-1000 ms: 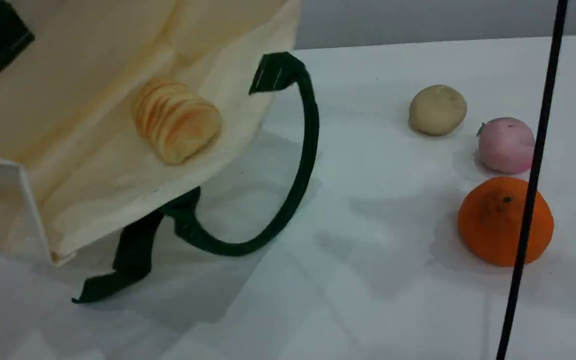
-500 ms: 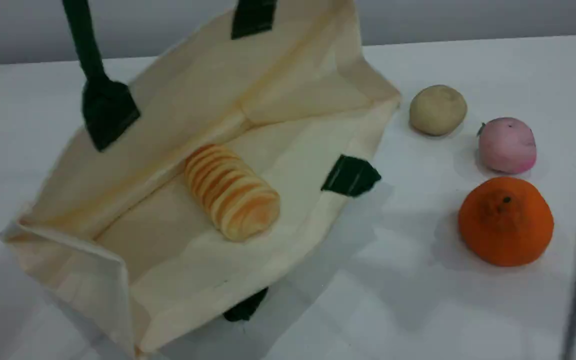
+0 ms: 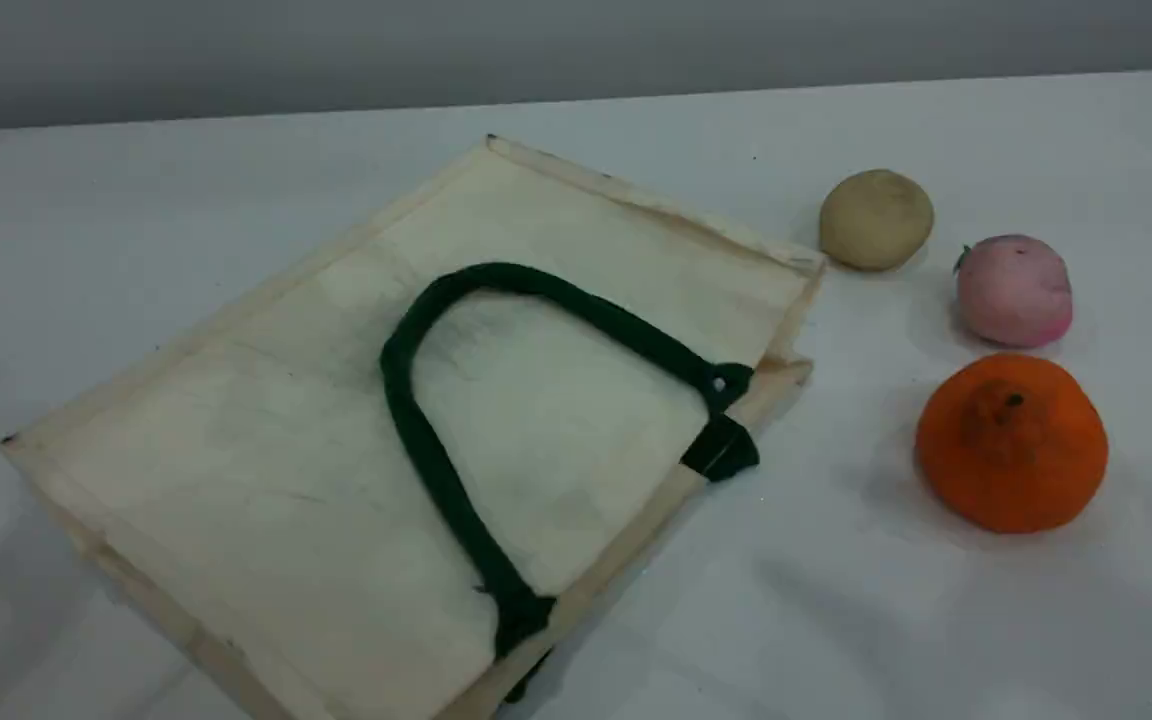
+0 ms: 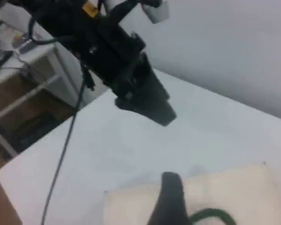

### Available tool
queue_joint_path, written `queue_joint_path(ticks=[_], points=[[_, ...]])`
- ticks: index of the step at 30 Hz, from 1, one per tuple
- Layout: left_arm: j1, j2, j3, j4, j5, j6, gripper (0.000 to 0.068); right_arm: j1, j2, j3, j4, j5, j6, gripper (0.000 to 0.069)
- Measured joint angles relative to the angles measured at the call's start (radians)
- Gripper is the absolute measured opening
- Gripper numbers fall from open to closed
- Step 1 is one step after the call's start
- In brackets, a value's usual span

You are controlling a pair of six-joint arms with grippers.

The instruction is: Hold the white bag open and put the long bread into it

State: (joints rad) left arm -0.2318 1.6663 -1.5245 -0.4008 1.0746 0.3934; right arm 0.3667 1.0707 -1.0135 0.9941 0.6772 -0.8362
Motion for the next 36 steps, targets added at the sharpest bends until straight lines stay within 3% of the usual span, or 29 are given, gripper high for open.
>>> queue_joint_path(ticks=[12, 17, 22, 27, 31, 36], points=[[0.000, -0.219, 0.000, -0.054, 0.069, 0.015, 0.0569, 0.000, -0.247, 0.000, -0.424, 0.137, 0.372, 0.0540], [0.000, -0.332, 0.000, -0.056, 0.105, 0.014, 0.0569, 0.000, -0.373, 0.000, -0.624, 0.235, 0.539, 0.0540], [0.000, -0.432, 0.000, -0.106, 0.151, 0.014, 0.0569, 0.000, -0.502, 0.000, -0.821, 0.369, 0.702, 0.0540], [0.000, -0.516, 0.020, -0.109, 0.147, -0.019, 0.0569, 0.000, -0.616, 0.000, -0.891, 0.473, 0.790, 0.0540], [0.000, -0.604, 0.115, -0.109, 0.148, -0.013, 0.0569, 0.000, -0.689, 0.000, -0.889, 0.542, 0.819, 0.0540], [0.000, -0.740, 0.269, -0.104, 0.147, -0.013, 0.0569, 0.000, -0.748, 0.000, -0.889, 0.547, 0.836, 0.0540]])
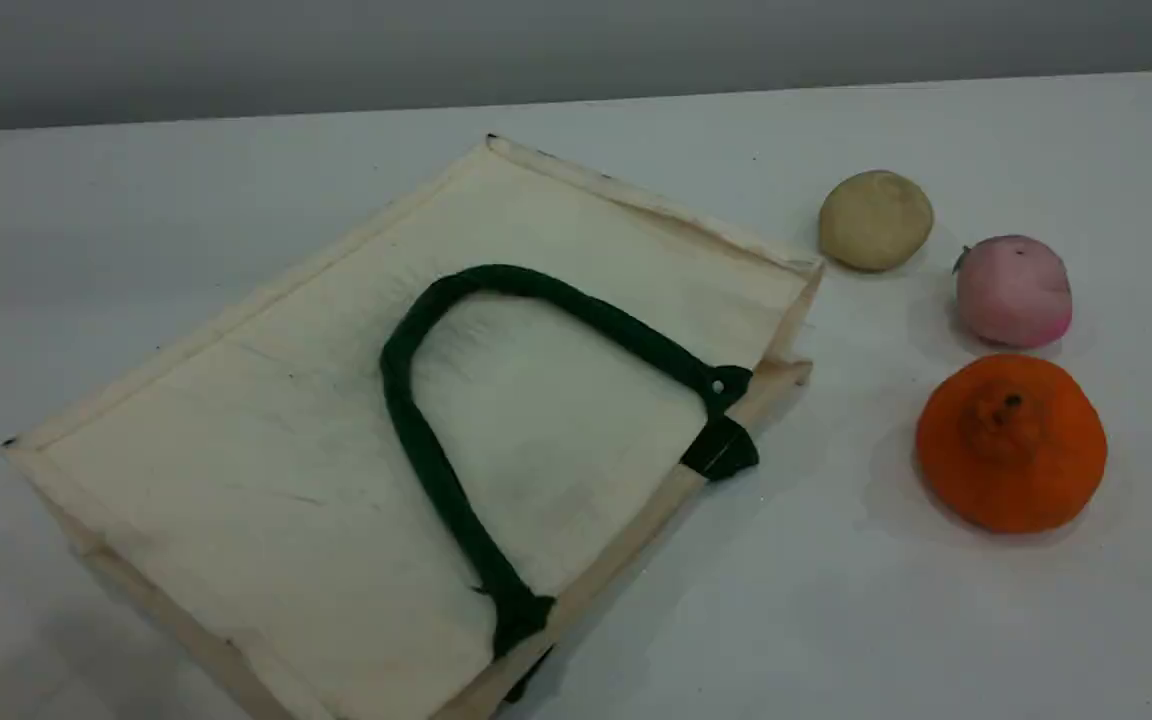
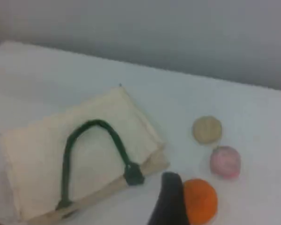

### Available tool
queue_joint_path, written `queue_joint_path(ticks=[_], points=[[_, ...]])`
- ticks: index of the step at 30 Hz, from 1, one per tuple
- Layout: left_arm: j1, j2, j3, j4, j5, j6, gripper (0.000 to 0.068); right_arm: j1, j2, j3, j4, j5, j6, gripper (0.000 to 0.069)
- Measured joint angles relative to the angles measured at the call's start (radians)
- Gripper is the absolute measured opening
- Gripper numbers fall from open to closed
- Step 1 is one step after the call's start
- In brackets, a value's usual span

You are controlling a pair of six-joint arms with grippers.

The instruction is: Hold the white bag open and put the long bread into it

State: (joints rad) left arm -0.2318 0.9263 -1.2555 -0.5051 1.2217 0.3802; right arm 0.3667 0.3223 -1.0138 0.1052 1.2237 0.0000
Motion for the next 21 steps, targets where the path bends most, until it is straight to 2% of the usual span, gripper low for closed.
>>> queue_joint_path(ticks=[4, 7, 12, 15, 18, 21], points=[[0.000, -0.141, 0.107, 0.004, 0.001, 0.000, 0.0569, 0.000, -0.024, 0.013, -0.002, -0.004, 0.000, 0.0540], [0.000, -0.259, 0.174, 0.004, -0.036, -0.023, 0.0569, 0.000, -0.032, 0.050, -0.039, -0.005, 0.000, 0.0540], [0.000, -0.463, 0.286, 0.008, -0.073, -0.032, 0.0569, 0.000, -0.070, 0.167, -0.057, -0.004, 0.000, 0.0540], [0.000, -0.571, 0.351, 0.014, -0.085, -0.077, 0.0569, 0.000, -0.111, 0.252, -0.055, -0.009, 0.000, 0.0540], [0.000, -0.658, 0.408, 0.059, -0.085, -0.121, 0.0569, 0.000, -0.164, 0.326, -0.047, -0.068, 0.016, 0.0540], [0.000, -0.710, 0.457, 0.145, -0.075, -0.169, 0.0569, 0.000, -0.226, 0.384, -0.045, -0.134, 0.018, 0.0540]])
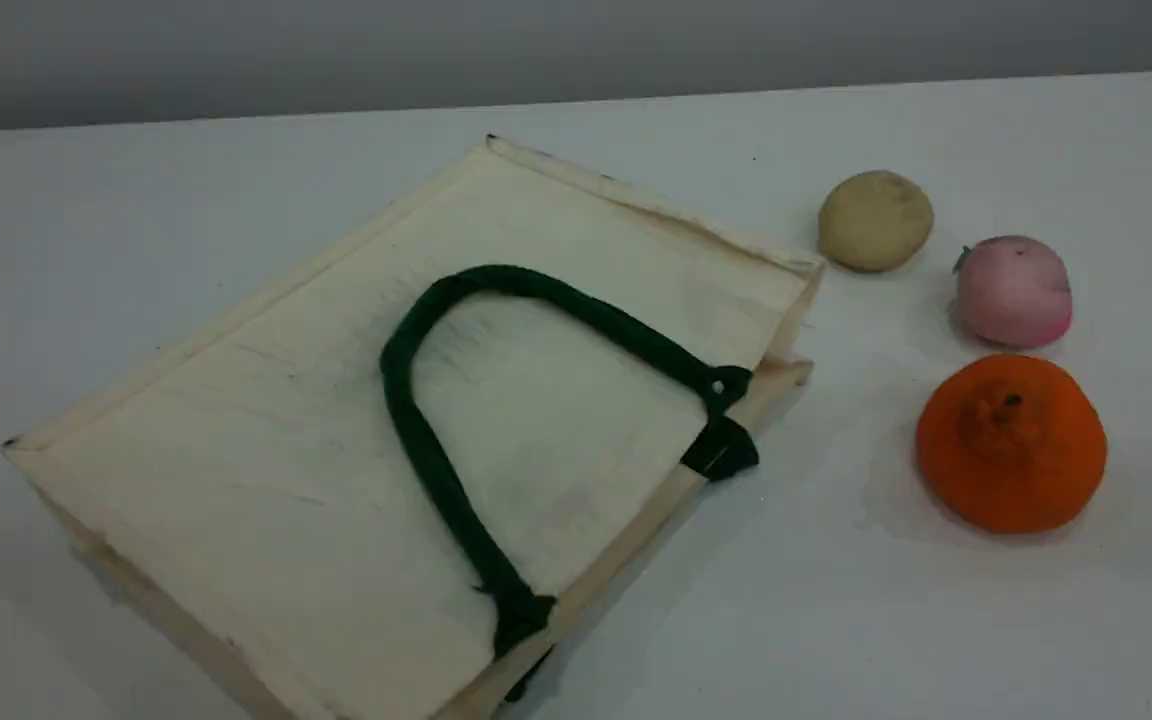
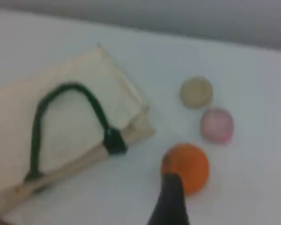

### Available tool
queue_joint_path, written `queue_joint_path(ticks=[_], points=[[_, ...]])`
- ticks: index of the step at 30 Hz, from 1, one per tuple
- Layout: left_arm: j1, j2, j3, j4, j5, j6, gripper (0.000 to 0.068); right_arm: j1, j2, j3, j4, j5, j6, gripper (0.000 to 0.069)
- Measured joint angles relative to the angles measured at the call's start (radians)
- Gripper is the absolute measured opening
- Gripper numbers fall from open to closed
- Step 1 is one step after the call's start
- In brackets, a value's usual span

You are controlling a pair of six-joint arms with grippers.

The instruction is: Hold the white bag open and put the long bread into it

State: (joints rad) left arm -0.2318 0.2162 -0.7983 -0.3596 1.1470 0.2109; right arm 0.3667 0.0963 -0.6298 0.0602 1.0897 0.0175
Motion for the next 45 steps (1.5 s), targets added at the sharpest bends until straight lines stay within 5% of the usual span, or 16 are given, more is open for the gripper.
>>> queue_joint_path(ticks=[6, 15, 31, 34, 45], points=[[0.000, -0.010, 0.099, 0.155, -0.007, -0.078, 0.0569, 0.000, -0.084, 0.077, 0.008, -0.043, 0.000, 0.0540], [0.000, -0.010, 0.263, 0.227, -0.039, -0.080, 0.0569, 0.000, -0.086, 0.123, 0.007, -0.032, 0.000, 0.0537], [-0.001, -0.010, 0.292, 0.231, -0.065, -0.082, 0.0569, 0.000, -0.086, 0.125, -0.001, -0.024, 0.000, 0.0537], [-0.042, -0.049, 0.291, 0.221, -0.064, -0.082, 0.0569, -0.002, -0.086, 0.125, -0.001, -0.024, 0.000, 0.0537], [-0.042, -0.090, 0.291, 0.226, -0.063, -0.082, 0.0569, -0.269, -0.095, 0.125, 0.022, -0.025, 0.000, 0.0536]])
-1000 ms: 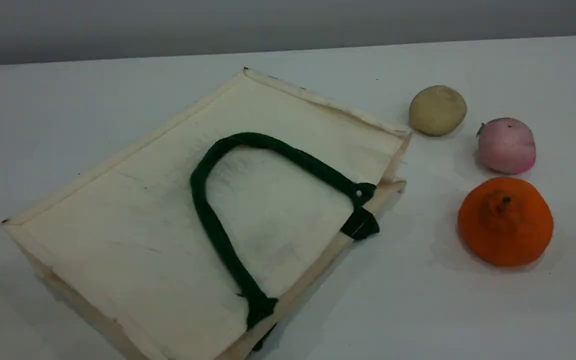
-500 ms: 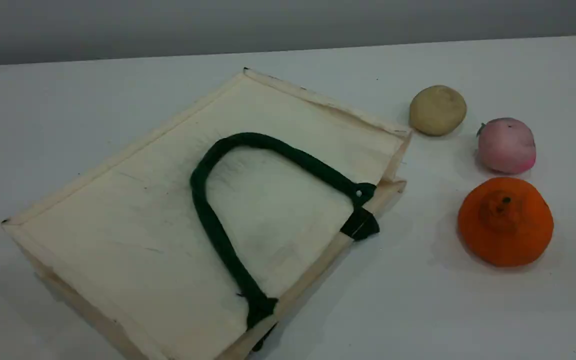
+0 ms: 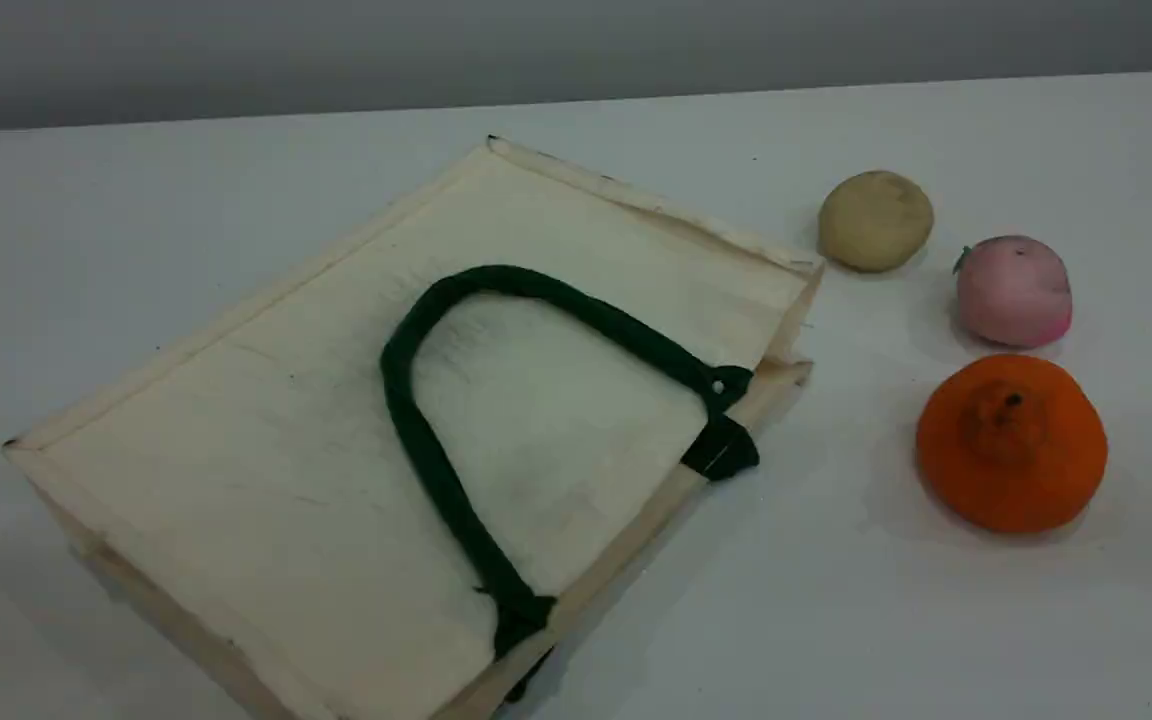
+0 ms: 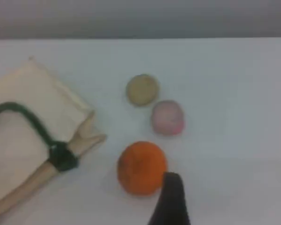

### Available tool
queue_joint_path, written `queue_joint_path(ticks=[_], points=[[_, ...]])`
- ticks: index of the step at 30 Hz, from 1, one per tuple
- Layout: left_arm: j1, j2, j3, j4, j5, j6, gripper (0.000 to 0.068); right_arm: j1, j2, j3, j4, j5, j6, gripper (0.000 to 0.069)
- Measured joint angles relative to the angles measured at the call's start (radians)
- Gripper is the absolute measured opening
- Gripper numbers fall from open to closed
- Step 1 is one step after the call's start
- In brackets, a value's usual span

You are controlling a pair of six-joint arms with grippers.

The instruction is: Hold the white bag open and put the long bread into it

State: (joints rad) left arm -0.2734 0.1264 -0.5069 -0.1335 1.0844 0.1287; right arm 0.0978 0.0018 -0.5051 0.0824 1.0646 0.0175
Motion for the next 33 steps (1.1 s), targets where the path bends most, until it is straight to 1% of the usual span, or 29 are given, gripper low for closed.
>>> queue_joint_path(ticks=[2, 4, 9, 11, 17, 33], points=[[0.037, 0.000, 0.000, 0.000, 0.000, 0.000, 0.0569, -0.034, -0.002, 0.000, 0.000, 0.000, 0.000, 0.0536], [0.081, 0.000, 0.000, 0.000, 0.000, 0.000, 0.0569, -0.038, -0.002, 0.000, 0.000, 0.001, 0.000, 0.0535], [0.217, -0.001, 0.000, 0.000, 0.000, 0.000, 0.0569, -0.038, -0.002, -0.002, 0.000, 0.006, 0.000, 0.0535], [0.245, -0.022, 0.000, 0.001, 0.000, 0.000, 0.0569, -0.038, -0.002, -0.002, 0.000, 0.006, 0.000, 0.0535], [0.242, -0.126, 0.000, 0.001, 0.004, 0.000, 0.0569, -0.037, -0.002, -0.002, 0.001, 0.006, 0.000, 0.0535], [0.241, -0.126, -0.001, 0.001, 0.003, 0.000, 0.0569, -0.037, -0.002, -0.002, 0.001, 0.005, 0.000, 0.0535]])
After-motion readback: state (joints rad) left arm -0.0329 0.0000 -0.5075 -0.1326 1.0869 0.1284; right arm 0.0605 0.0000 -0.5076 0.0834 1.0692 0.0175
